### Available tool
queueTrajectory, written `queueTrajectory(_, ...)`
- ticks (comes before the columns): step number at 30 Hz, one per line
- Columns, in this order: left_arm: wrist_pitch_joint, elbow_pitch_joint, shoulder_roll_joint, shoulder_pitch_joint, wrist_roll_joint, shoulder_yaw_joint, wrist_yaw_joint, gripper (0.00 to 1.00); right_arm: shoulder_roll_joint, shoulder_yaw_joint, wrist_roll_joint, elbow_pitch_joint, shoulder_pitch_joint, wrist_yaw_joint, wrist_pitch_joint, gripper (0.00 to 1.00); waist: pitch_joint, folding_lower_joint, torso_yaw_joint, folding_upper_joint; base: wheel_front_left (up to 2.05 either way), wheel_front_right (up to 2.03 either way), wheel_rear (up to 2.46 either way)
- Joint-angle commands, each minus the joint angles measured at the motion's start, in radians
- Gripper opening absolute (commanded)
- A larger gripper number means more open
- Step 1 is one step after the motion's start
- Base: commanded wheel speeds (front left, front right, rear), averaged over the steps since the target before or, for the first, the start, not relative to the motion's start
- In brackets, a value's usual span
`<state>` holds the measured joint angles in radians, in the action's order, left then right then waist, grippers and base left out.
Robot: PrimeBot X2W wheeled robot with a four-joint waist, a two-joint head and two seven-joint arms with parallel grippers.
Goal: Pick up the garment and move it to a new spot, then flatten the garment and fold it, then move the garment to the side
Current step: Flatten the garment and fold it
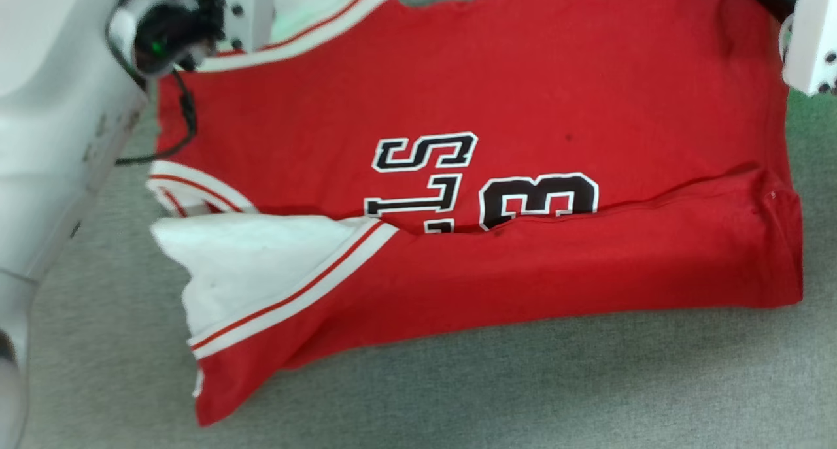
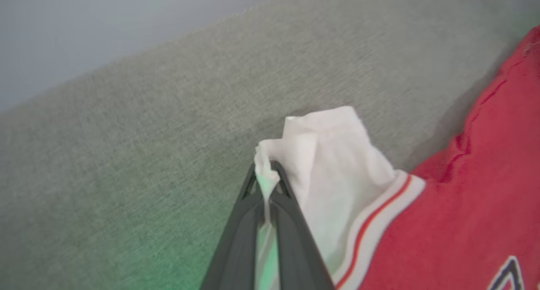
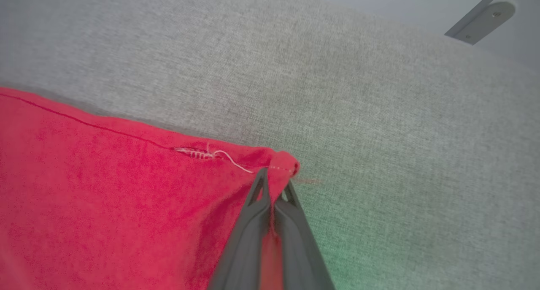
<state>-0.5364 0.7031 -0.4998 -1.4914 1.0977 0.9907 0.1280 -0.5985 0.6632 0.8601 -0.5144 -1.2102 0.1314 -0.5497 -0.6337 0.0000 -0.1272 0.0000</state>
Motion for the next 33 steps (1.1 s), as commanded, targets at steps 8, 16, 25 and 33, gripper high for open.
queueTrajectory(8,0.227,-0.219,-0.101,0.149,0.114,0.055,0.003,0.0,-0.095,0.059,0.066,0.08,0.146,-0.002,0.092,0.0,0.228,0.0,0.117,0.0,0.0,0.0,0.0)
queueTrajectory(16,0.446,-0.477,-0.254,0.37,0.183,0.105,0.003,0.0,-0.226,0.036,0.137,0.204,0.359,-0.002,0.151,0.0,0.342,0.0,0.179,0.0,0.0,0.0,0.0)
queueTrajectory(25,0.687,-0.674,-0.383,0.65,0.198,0.137,-0.016,0.0,-0.319,-0.074,0.179,0.315,0.646,-0.002,0.21,0.0,0.376,0.0,0.214,0.0,0.0,0.0,0.0)
queueTrajectory(33,0.768,-0.677,-0.346,0.807,0.232,0.166,-0.036,0.0,-0.283,-0.187,0.146,0.302,0.804,-0.002,0.236,0.0,0.369,0.0,0.22,0.0,0.0,0.0,0.0)
